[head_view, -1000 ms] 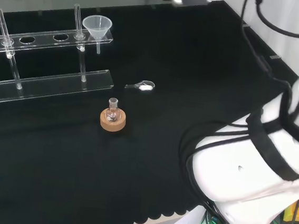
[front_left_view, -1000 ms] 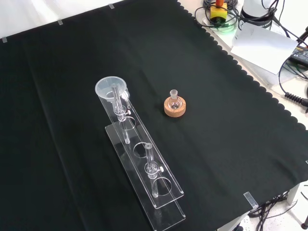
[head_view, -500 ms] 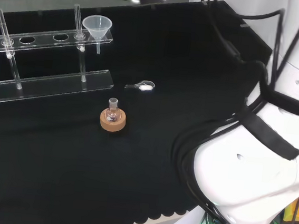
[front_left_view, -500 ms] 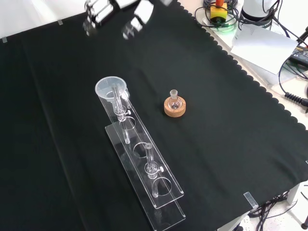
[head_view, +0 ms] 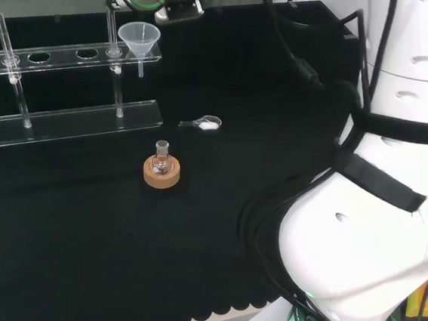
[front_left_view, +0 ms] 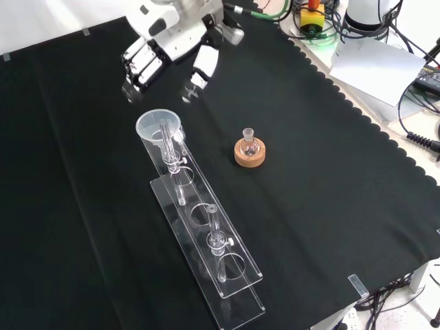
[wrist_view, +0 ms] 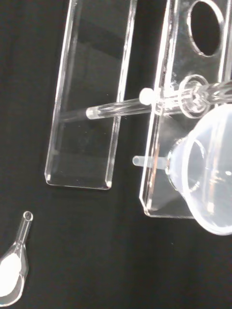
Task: Pick up the funnel from the transparent funnel stand.
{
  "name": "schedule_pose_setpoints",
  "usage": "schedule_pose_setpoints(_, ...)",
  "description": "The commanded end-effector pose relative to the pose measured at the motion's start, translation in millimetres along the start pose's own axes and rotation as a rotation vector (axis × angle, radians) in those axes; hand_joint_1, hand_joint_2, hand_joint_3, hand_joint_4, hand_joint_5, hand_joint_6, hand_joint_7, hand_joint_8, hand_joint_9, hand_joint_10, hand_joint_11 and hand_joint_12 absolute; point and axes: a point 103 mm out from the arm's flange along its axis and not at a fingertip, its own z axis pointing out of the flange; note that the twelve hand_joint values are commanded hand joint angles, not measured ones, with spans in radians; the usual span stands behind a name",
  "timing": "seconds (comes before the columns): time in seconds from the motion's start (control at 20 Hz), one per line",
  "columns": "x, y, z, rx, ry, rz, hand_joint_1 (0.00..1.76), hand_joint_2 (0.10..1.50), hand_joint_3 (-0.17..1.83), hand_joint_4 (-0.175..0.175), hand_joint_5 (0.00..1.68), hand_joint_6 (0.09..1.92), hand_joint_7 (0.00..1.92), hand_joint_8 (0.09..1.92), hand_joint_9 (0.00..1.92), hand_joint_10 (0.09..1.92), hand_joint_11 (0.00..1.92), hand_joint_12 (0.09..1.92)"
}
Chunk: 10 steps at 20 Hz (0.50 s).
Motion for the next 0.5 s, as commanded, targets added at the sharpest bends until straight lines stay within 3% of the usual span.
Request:
schedule_pose_setpoints(0.05,0,17,12,0.120,-0.011,-0.029,0.28,0.97,0.19,-0.017,0.19,0.09,0.06,0.62,0.22,0.71,0.03,1.44)
schedule_pose_setpoints(0.2,-5,23,17,0.165,-0.006,-0.030,0.41,0.87,0.15,-0.043,0.13,0.09,0.01,0.62,0.20,0.78,0.12,1.49)
schedule_pose_setpoints(0.5,-13,33,26,0.220,-0.005,-0.030,0.48,0.80,0.11,-0.063,0.06,0.09,0.00,0.42,0.13,0.85,0.27,1.50)
